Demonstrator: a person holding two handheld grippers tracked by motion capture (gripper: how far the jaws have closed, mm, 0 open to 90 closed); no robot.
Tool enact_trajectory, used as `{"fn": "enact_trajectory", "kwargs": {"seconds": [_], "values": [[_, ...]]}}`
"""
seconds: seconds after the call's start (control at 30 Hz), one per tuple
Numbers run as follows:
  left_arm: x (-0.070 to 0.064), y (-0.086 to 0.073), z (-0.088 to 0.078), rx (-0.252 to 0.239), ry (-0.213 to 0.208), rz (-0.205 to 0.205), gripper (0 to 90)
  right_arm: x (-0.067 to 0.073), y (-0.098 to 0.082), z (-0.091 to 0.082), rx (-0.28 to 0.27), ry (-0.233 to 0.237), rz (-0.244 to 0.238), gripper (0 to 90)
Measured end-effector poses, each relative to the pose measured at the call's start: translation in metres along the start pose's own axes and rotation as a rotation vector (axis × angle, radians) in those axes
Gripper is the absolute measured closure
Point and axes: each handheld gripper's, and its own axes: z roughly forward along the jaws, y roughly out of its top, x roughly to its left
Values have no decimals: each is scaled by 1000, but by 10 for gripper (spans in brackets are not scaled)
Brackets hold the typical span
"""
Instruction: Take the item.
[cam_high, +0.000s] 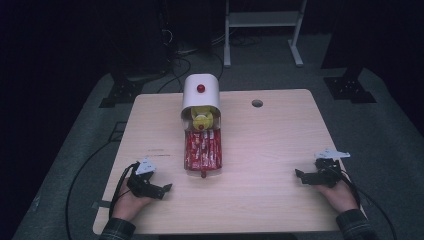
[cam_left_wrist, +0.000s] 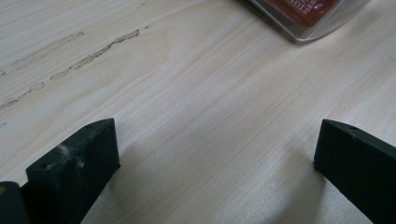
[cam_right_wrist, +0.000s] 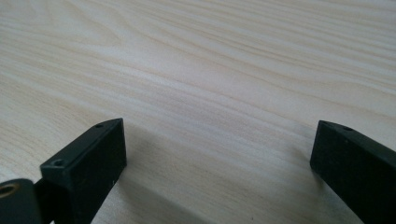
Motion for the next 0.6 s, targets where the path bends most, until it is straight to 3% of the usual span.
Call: {"fn": "enact_trajectory", "kwargs": {"seconds": [0.6], "values": [[-2,8,1,14,-26,-24,0,0,0,0,0,5,-5,29]]}}
